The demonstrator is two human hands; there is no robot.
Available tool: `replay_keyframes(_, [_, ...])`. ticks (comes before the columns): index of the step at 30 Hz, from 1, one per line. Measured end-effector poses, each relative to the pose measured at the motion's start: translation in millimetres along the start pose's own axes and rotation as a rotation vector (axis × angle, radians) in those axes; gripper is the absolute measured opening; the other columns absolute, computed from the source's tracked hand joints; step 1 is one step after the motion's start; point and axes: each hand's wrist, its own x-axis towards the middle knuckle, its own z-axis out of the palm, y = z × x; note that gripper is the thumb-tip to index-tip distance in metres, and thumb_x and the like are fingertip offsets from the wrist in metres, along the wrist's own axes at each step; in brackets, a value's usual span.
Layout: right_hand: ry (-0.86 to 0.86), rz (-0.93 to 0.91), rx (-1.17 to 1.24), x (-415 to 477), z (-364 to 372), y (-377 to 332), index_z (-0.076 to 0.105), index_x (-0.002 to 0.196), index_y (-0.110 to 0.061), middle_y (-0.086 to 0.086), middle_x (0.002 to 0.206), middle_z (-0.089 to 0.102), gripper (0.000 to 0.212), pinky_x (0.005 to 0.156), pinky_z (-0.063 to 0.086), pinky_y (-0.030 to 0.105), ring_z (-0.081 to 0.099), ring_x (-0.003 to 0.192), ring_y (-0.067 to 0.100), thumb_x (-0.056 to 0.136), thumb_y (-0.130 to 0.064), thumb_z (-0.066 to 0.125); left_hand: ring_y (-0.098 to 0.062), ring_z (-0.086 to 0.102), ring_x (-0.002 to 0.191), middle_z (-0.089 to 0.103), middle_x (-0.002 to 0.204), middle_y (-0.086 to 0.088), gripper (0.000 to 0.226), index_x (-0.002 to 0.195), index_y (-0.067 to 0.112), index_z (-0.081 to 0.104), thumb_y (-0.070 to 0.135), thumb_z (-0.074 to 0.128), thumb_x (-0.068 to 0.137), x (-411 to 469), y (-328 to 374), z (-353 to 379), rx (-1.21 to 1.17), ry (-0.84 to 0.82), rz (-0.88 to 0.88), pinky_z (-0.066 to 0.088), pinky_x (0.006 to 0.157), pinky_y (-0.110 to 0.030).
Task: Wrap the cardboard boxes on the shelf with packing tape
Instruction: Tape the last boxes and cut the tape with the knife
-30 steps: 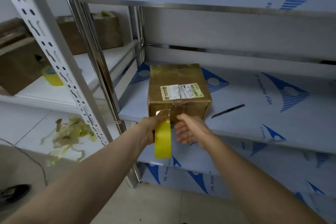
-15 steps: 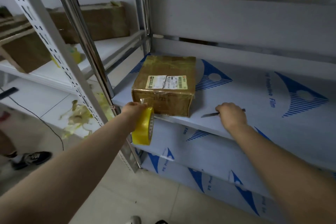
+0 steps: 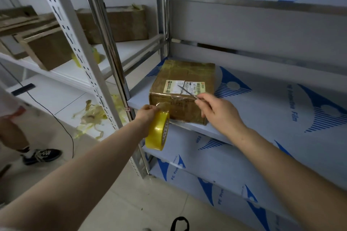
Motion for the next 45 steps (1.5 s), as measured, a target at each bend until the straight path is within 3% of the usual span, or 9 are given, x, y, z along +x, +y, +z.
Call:
replay_keyframes(7, [-0.220, -0.088, -0.546, 35, 26, -34, 0.059, 0.106, -0.015, 0.008, 0.103, 0.065, 0.019, 0.064, 0.043, 0.033, 0.062, 0.092, 0.029, 0.100, -0.020, 0.042, -0.025, 0.050, 0.086, 0.052, 0.088, -0.007, 0.014, 0.082, 0.018, 0.049, 0.021, 0.056, 0.094, 5, -2, -1, 0.012, -0.029, 0.029, 0.044, 0.077, -0.035])
replay_keyframes(11, [-0.299, -0.115, -0.677, 44, 31, -43, 0.058, 0.108, -0.013, 0.008, 0.106, 0.064, 0.021, 0.063, 0.039, 0.032, 0.062, 0.095, 0.028, 0.094, -0.005, 0.043, -0.023, 0.048, 0.083, 0.051, 0.085, -0.007, 0.020, 0.078, 0.019, 0.045, 0.017, 0.054, 0.095, 8, -1, 0, -0.001, -0.043, 0.018, 0.042, 0.077, -0.035])
replay_keyframes(16, [-0.353, -0.184, -0.789, 49, 34, -52, 0.056, 0.115, -0.007, 0.012, 0.115, 0.063, 0.029, 0.067, 0.041, 0.035, 0.061, 0.103, 0.031, 0.092, 0.002, 0.041, -0.021, 0.047, 0.075, 0.050, 0.088, -0.007, 0.005, 0.099, 0.015, 0.049, 0.011, 0.048, 0.096, 6, 4, -2, 0.005, -0.066, 0.009, 0.042, 0.070, -0.030])
replay_keyframes(19, [-0.362, -0.240, -0.835, 50, 36, -50, 0.058, 0.114, -0.006, 0.012, 0.115, 0.063, 0.029, 0.066, 0.040, 0.035, 0.062, 0.103, 0.031, 0.092, 0.003, 0.042, -0.024, 0.047, 0.082, 0.050, 0.090, -0.007, 0.006, 0.101, 0.015, 0.050, 0.012, 0.048, 0.096, 6, 5, -2, 0.008, -0.064, -0.002, 0.042, 0.078, -0.034])
replay_keyframes(22, [-0.416, -0.222, -0.778, 38, 43, -35, 0.062, 0.108, -0.007, 0.010, 0.108, 0.064, 0.025, 0.064, 0.041, 0.033, 0.063, 0.097, 0.031, 0.089, 0.001, 0.047, -0.024, 0.048, 0.082, 0.050, 0.090, -0.008, 0.003, 0.099, 0.014, 0.049, 0.013, 0.050, 0.096, 6, 4, -3, 0.013, -0.066, -0.004, 0.042, 0.079, -0.035])
replay_keyframes(27, [-0.337, -0.021, -0.485, 16, 34, 21, 0.061, 0.097, -0.018, 0.000, 0.104, 0.060, 0.021, 0.064, 0.041, 0.029, 0.058, 0.091, 0.025, 0.091, -0.029, 0.044, -0.026, 0.049, 0.086, 0.050, 0.089, -0.008, 0.003, 0.095, 0.016, 0.049, 0.014, 0.049, 0.097, 10, 4, -2, 0.003, -0.080, -0.011, 0.042, 0.082, -0.037])
replay_keyframes(36, [-0.357, 0.093, -0.356, -17, 22, 99, 0.057, 0.128, -0.034, -0.010, 0.116, 0.061, 0.040, 0.077, 0.044, 0.026, 0.057, 0.107, 0.016, 0.090, -0.023, 0.052, -0.024, 0.050, 0.075, 0.052, 0.093, -0.011, 0.011, 0.107, 0.014, 0.051, 0.015, 0.051, 0.096, 9, 5, 3, -0.005, -0.075, -0.018, 0.045, 0.077, -0.037])
replay_keyframes(40, [-0.271, 0.239, -0.206, -17, 20, 131, 0.059, 0.110, -0.029, -0.007, 0.096, 0.059, 0.021, 0.074, 0.041, 0.027, 0.057, 0.100, 0.019, 0.091, -0.021, 0.059, -0.024, 0.051, 0.073, 0.053, 0.089, -0.010, 0.012, 0.107, 0.014, 0.050, 0.014, 0.052, 0.095, 9, 6, 3, -0.011, -0.075, -0.018, 0.045, 0.070, -0.035])
replay_keyframes(45, [-0.260, 0.260, -0.179, -10, 32, 142, 0.066, 0.120, -0.017, 0.006, 0.123, 0.051, 0.028, 0.093, 0.036, 0.027, 0.044, 0.118, 0.024, 0.094, -0.022, 0.058, -0.022, 0.048, 0.071, 0.049, 0.084, -0.007, 0.013, 0.109, 0.016, 0.047, 0.015, 0.051, 0.097, 6, 8, 6, 0.007, -0.063, -0.033, 0.040, 0.074, -0.036])
